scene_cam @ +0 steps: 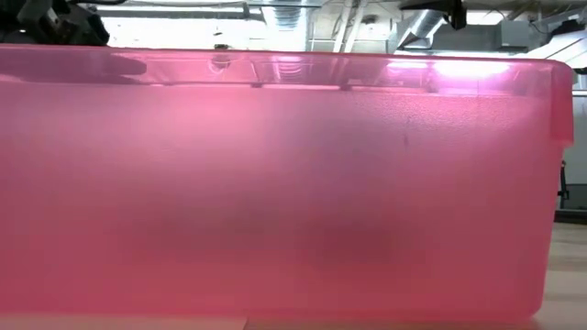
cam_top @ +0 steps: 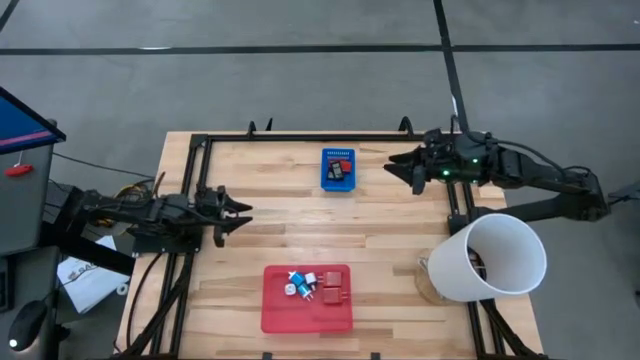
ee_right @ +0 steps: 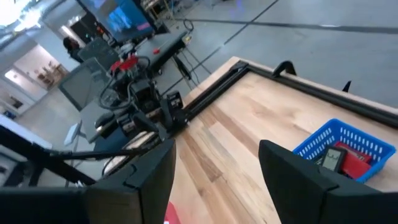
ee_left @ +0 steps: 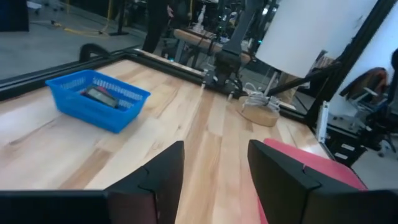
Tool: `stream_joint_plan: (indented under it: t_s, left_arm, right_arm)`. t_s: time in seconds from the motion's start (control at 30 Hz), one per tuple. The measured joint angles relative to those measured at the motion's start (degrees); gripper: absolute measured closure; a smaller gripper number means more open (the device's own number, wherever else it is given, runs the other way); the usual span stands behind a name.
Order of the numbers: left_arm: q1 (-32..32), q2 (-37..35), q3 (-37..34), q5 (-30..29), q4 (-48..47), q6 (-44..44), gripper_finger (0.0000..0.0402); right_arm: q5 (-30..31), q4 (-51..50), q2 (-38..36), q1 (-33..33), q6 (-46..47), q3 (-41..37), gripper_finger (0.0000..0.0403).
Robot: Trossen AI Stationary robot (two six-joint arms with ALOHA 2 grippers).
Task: Pick & Place Office items
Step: Return to Home Position
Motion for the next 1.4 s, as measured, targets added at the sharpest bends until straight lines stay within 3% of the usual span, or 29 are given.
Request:
stream_joint_plan:
  t_s: [0.17, 0.57, 0.9, 1.0, 1.4]
  left_arm:
    - [0.0, -8.7, -1.6, -1.0, -5.7, -0.2, 0.0236]
    - [0.2, -8.3, -1.7, 4.8, -6.1, 5.0, 0.0257]
    - [2.2, -7.8, -1.7, 3.5, -6.2, 6.9, 0.0260]
    - [2.2, -6.4, -1.7, 3.2, -6.2, 2.7, 0.0260]
    - [2.2, -0.2, -1.9, 2.9, -1.2, 2.7, 0.0260]
  right_arm:
    - [1.4, -0.6, -2.4, -0.8, 0.3, 0.0, 0.0180]
    - [4.7, -5.8, -7.3, -1.1, 3.3, 0.0, 0.0180]
    - [5.6, -9.7, -10.6, -1.1, 3.0, 0.0, 0.0180]
    - [5.2, -9.7, -11.3, -1.1, 1.3, 0.0, 0.0180]
    - [5.2, -4.6, -7.0, 1.0, -13.4, 0.0, 0.0180]
